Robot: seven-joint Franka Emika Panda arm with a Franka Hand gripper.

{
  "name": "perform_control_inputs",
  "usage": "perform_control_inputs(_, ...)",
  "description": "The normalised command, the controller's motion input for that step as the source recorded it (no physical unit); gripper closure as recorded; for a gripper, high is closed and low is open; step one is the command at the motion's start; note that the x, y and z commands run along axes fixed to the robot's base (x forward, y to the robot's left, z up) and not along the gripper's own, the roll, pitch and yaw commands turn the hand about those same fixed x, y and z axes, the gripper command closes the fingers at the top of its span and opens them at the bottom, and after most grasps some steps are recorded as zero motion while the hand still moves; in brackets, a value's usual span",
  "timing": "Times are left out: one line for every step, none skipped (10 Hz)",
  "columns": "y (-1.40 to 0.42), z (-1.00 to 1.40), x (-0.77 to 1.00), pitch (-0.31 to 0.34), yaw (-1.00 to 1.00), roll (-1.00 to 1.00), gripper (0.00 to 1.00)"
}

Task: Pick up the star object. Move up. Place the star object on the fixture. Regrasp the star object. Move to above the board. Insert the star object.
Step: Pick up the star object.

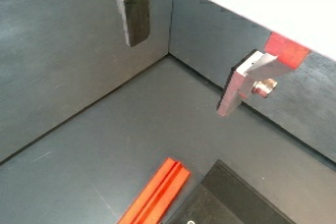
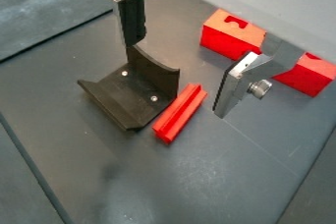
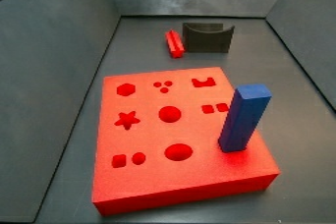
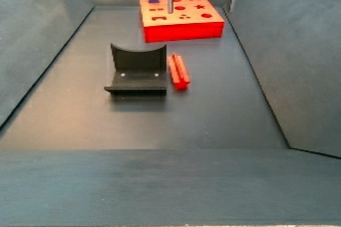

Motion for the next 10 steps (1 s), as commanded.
perform_control_inputs(-0.16,-0.11,0.01,0.000,0.00,0.00,0.00)
perform_control_inputs(-0.03,-0.57,-0.08,-0.154,0.00,-0.05,0.00)
perform_control_inputs(-0.26,-1.00,0.00,-0.051,0.43,0.00,0.00)
perform_control_inputs(-0.30,-1.00,0.07,0.000,0.40,0.01,0.00)
perform_control_inputs(-0.27,-1.00,0.14,0.000,0.38,0.01,0.00)
perform_control_inputs(-0.27,-1.00,0.15,0.000,0.37,0.00,0.00)
perform_control_inputs(-0.17,-1.00,0.30,0.000,0.25,0.01,0.00)
perform_control_inputs(-0.11,-1.00,0.36,0.000,0.18,0.02,0.00)
perform_control_inputs(-0.01,-0.97,0.31,0.050,0.13,0.09,0.00)
perform_control_inputs(0.00,-0.88,0.27,0.094,0.10,0.14,0.00)
